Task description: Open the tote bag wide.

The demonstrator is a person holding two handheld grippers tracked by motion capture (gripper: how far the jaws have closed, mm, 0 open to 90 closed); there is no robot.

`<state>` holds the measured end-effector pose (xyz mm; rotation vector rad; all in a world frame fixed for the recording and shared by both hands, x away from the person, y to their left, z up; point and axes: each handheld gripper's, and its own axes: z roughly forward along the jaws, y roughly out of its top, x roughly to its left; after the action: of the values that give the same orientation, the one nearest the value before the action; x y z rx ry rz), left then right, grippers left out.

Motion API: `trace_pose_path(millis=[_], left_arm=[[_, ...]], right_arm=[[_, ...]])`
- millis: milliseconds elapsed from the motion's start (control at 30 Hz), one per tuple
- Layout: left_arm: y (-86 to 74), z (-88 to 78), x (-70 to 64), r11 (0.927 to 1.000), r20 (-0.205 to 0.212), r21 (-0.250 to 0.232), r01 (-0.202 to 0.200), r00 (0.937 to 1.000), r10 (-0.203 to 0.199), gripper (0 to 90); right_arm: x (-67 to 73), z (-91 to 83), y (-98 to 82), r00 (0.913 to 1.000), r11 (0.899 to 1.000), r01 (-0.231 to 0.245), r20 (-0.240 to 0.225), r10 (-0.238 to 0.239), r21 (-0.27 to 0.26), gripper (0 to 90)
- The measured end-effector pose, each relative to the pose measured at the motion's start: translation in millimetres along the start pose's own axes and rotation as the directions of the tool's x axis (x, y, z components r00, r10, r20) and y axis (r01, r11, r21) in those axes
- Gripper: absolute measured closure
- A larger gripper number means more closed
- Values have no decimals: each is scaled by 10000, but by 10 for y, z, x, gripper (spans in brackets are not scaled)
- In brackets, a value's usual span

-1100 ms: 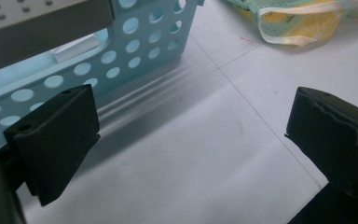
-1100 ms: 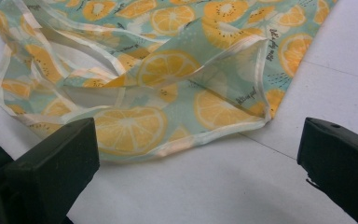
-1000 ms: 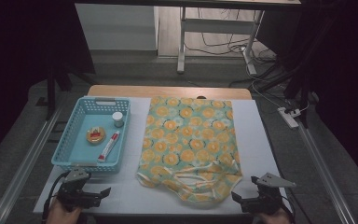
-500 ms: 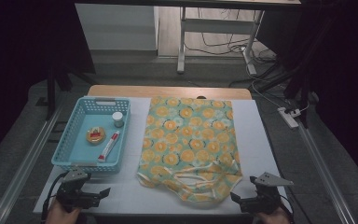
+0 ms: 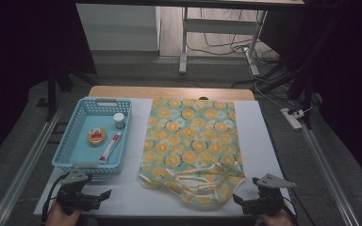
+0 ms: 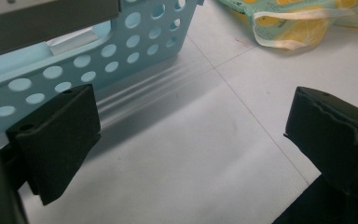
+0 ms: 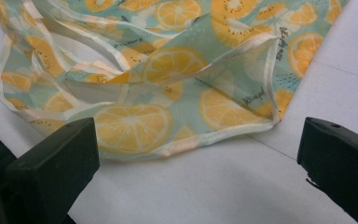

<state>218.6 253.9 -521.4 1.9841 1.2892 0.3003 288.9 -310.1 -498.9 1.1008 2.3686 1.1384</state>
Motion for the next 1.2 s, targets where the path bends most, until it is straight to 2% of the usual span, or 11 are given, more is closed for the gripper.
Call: trace_pose_path(millis=[367, 667, 867, 1000, 1200], left_arm=[[-6, -6, 1, 10000, 27, -21, -11, 10000, 11, 37], [-8, -7, -1, 10000, -6, -23, -21, 10000, 21, 38], [-5, -3, -7, 10000, -31, 27, -64, 10000, 64, 38], [-1, 0, 0, 10000, -62, 52, 6, 10000, -6, 30], [-1, 1, 9, 9999, -42, 63, 93, 9999, -93, 25]], right_arm=[[53, 3, 58, 9993, 9993, 362, 18, -361, -137, 0], [98, 31, 98, 9978, 9979, 628, -207, -632, -175, 0], [96, 39, 127, 9972, 9973, 737, -125, -737, 35, 0], [97, 32, 171, 9973, 9975, 695, -233, -697, -84, 0], [147, 62, 237, 9948, 9953, 963, -325, -964, -52, 0]])
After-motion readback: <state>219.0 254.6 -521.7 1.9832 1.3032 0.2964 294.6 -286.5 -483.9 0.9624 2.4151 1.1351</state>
